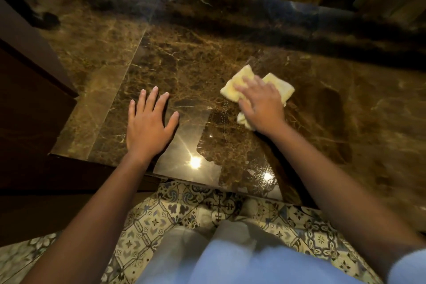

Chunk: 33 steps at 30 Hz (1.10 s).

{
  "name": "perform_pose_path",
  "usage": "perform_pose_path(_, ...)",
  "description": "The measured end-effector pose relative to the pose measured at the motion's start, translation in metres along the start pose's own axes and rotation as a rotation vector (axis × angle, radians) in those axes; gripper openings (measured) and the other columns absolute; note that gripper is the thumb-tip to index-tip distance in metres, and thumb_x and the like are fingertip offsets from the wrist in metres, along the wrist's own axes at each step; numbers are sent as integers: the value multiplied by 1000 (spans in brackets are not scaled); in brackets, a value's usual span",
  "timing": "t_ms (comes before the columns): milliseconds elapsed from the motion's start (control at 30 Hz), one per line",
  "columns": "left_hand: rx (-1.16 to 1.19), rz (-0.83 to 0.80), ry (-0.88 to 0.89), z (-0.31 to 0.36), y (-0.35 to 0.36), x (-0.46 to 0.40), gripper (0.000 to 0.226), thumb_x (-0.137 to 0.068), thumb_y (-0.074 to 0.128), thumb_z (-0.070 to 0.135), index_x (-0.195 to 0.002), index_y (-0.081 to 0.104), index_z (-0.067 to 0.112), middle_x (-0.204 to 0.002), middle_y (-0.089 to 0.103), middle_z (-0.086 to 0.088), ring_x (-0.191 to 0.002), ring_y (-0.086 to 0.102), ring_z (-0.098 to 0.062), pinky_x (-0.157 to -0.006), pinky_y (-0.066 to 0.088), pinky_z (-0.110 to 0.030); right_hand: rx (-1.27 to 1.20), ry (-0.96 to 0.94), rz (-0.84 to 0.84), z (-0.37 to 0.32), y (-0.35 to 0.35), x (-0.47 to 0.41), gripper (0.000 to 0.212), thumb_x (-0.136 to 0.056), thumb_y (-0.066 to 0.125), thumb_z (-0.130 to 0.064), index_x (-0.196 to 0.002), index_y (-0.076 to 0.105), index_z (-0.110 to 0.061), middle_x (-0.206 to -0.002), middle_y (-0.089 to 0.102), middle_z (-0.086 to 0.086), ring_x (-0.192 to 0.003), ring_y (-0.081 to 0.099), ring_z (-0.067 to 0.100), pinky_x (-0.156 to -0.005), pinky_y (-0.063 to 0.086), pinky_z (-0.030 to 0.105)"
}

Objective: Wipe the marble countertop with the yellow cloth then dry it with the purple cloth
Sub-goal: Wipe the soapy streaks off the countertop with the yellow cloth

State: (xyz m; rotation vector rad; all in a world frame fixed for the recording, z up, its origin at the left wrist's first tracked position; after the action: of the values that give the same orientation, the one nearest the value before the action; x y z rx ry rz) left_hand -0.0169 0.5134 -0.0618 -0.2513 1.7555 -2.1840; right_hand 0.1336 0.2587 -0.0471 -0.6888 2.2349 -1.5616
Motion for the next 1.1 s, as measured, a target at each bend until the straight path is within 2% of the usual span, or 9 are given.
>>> perform_pose_path(100, 0, -8, 1, -1, 2, 0, 68, -100, 33, 60, -157, 36, 23, -169, 27, -7, -158, 15, -29, -127, 11, -53, -61, -120, -2, -24, 13, 67, 43, -98, 44, -38, -138, 61, -32, -155, 51, -2, -148, 38, 28, -120, 24, 53)
perform_pose_path(233, 2, -24, 0, 0, 3, 0, 66, -102, 36, 56, -158, 33, 22, -170, 24, -8, -159, 12, -31, -126, 9, -55, -219, -180, 8, -31, 12, 131, 36, -94, 59, -15, -126, 69, -27, -144, 60, -1, -132, 52, 26, -107, 38, 52)
perform_pose_path(333, -3, -37, -9, -1, 3, -1, 65, -103, 38, 54, -158, 31, 22, -171, 21, -8, -159, 9, -30, -126, 7, -55, -380, -54, 155, -2, -24, 142, 34, -95, 58, -9, -124, 71, -21, -139, 62, 4, -126, 56, 23, -103, 44, 43)
perform_pose_path(433, 42, -60, -68, 7, 3, -5, 67, -102, 39, 57, -157, 31, 21, -171, 19, -7, -159, 6, -30, -126, 2, -56, -307, 164, 348, 59, -68, 136, 36, -96, 56, -6, -128, 69, -17, -140, 62, 6, -129, 54, 22, -106, 42, 39)
perform_pose_path(533, 45, -31, -122, 18, 5, -7, 68, -100, 38, 59, -153, 34, 17, -170, 21, -10, -159, 7, -34, -125, 2, -60, -236, 352, 308, 115, -70, 134, 35, -100, 54, -13, -132, 65, -21, -145, 59, 7, -136, 50, 28, -113, 38, 46)
perform_pose_path(633, 27, -11, -121, 21, 7, -6, 68, -99, 37, 60, -152, 36, 16, -169, 24, -11, -158, 10, -35, -125, 5, -61, -42, 383, 215, 113, -42, 140, 39, -102, 48, -29, -140, 58, -27, -151, 54, 7, -144, 42, 33, -118, 30, 56)
perform_pose_path(900, 25, 7, -124, 21, 7, -7, 65, -99, 41, 58, -149, 39, 16, -167, 28, -11, -158, 13, -35, -125, 7, -61, 51, 118, 146, -23, 19, 136, 46, -101, 41, -34, -146, 49, -30, -157, 47, 5, -150, 34, 30, -122, 23, 59)
perform_pose_path(1033, 72, 32, -142, 19, 4, -5, 67, -99, 46, 54, -153, 35, 16, -170, 21, -14, -158, 9, -35, -125, 6, -59, -137, -145, 80, -56, 28, 121, 42, -93, 60, -13, -134, 62, -23, -148, 56, 8, -139, 45, 32, -117, 31, 54)
perform_pose_path(1100, 87, 34, -141, 19, 3, -5, 69, -100, 46, 52, -157, 31, 15, -170, 17, -16, -159, 7, -35, -126, 7, -59, -290, -159, 73, -46, 15, 110, 41, -91, 60, -5, -128, 68, -20, -143, 60, 9, -132, 51, 30, -114, 37, 49)
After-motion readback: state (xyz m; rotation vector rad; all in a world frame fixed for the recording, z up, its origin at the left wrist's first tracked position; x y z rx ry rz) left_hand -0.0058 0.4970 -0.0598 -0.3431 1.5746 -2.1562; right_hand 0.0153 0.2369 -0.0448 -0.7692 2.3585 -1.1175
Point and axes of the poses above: each hand's wrist, its own x-axis away from the middle knuckle, its own y-axis out of the palm, z = x × y, the point moved 3 cm from there along -x, towards the middle knuckle
